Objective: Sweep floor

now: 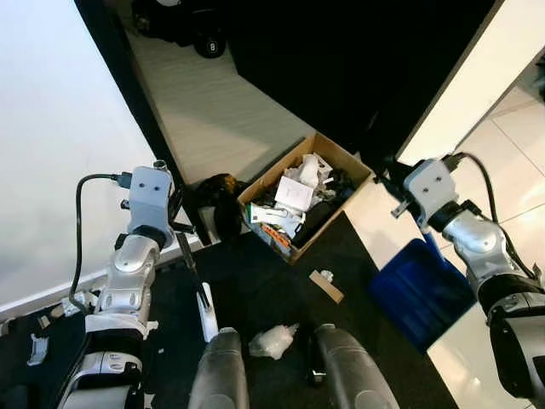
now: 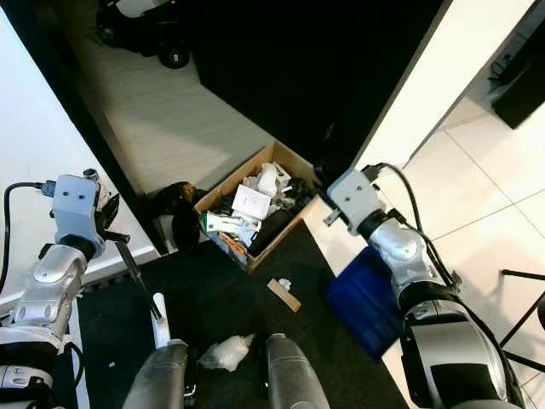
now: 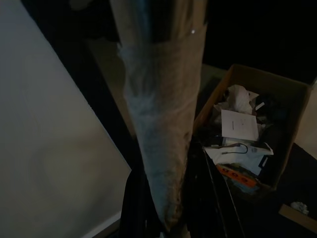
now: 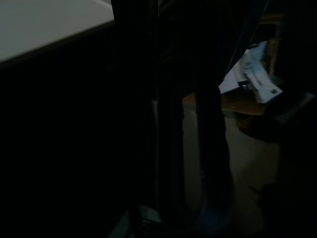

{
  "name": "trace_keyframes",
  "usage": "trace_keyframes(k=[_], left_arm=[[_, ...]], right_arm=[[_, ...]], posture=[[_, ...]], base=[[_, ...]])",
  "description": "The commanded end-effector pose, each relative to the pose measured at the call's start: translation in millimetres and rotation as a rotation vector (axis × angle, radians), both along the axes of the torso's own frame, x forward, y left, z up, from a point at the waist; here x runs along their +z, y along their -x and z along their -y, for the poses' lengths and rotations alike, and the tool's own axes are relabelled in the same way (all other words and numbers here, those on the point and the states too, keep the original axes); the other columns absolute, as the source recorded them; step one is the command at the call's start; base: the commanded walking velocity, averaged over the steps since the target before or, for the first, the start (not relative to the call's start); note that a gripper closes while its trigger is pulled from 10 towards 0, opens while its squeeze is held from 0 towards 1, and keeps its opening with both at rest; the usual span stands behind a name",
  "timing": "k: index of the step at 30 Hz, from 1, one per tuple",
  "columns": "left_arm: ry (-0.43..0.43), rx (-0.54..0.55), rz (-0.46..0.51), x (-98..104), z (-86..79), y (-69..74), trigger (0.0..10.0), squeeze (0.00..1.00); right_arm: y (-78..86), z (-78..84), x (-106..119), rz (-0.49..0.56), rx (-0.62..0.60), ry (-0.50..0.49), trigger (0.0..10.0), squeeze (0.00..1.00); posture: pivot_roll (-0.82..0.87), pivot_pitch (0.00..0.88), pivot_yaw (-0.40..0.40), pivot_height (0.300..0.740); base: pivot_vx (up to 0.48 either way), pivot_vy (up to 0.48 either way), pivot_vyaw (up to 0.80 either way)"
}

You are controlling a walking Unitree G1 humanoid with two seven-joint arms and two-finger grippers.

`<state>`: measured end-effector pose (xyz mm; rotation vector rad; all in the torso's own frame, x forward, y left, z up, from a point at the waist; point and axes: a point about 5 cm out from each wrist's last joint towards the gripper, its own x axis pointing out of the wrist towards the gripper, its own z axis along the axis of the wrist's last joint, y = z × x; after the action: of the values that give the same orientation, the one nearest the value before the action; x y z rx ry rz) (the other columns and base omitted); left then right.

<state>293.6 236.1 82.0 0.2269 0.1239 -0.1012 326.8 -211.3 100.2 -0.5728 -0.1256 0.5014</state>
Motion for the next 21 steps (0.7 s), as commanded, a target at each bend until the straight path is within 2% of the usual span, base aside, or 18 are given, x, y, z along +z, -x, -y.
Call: trace_keyframes(k=[1, 4, 6, 8, 10, 14, 18, 19, 20, 21], left_arm=[[-0.026, -0.021, -0.004, 2, -0.9, 2.3, 10.0, 0.0], [-0.028, -0.036, -0.009, 0, 3.4, 3.1, 10.0, 0.0], [-0.03, -0.063, -0.001, -1, 10.5, 2.6, 10.0, 0.0], [-0.029, -0.073, -0.002, -2, 13.3, 2.1, 10.0, 0.0], [-0.019, -0.112, -0.009, -4, 21.8, 1.0, 10.0, 0.0], [-0.004, -0.153, -0.02, -4, 30.9, 0.6, 10.0, 0.0], [0.024, -0.19, -0.038, -4, 39.2, -0.5, 10.0, 0.0], [0.028, -0.215, -0.051, -5, 45.6, -1.5, 10.0, 0.0], [0.028, -0.215, -0.051, -5, 45.6, -1.5, 10.0, 0.0], [0.028, -0.242, -0.063, -7, 52.5, -1.7, 10.0, 0.0]], right_arm=[[2.2, 6.6, 5, 0.054, -0.008, 0.049, 10.0, 0.0], [1.3, 8.8, 5, 0.071, -0.051, 0.039, 10.0, 0.0], [-1.8, 13.6, 10, 0.104, -0.14, -0.031, 10.0, 0.0], [-3.0, 16.1, 12, 0.122, -0.182, -0.048, 10.0, 0.0], [-5.9, 20.7, 17, 0.166, -0.271, -0.11, 10.0, 0.0], [-7.9, 21.9, 20, 0.193, -0.334, -0.165, 10.0, 0.0], [-8.8, 9.4, 15, 0.183, -0.313, -0.171, 10.0, 0.0], [-7.9, -0.2, 10, 0.176, -0.28, -0.151, 10.0, 0.0], [-7.9, -0.2, 10, 0.176, -0.28, -0.151, 10.0, 0.0], [-6.6, -7.3, 6, 0.166, -0.261, -0.141, 10.0, 0.0]], posture=[[0.08, 0.063, -0.034, 0.74], [0.08, 0.063, -0.035, 0.74], [0.09, 0.072, -0.038, 0.74], [0.09, 0.076, -0.039, 0.74], [0.09, 0.085, -0.036, 0.74], [0.09, 0.091, -0.033, 0.74], [0.1, 0.104, -0.032, 0.74], [0.11, 0.111, -0.032, 0.74], [0.11, 0.111, -0.032, 0.74], [0.11, 0.114, -0.033, 0.74]], base=[[0.0, 0.0, 0.0], [0.0, 0.0, 0.0], [0.0, 0.0, 0.0], [0.0, 0.0, 0.0], [0.0, 0.0, 0.0], [0.0, 0.0, 0.0], [0.0, 0.0, 0.0], [0.0, 0.0, 0.0], [0.0, 0.0, 0.0], [0.0, 0.0, 0.0]])
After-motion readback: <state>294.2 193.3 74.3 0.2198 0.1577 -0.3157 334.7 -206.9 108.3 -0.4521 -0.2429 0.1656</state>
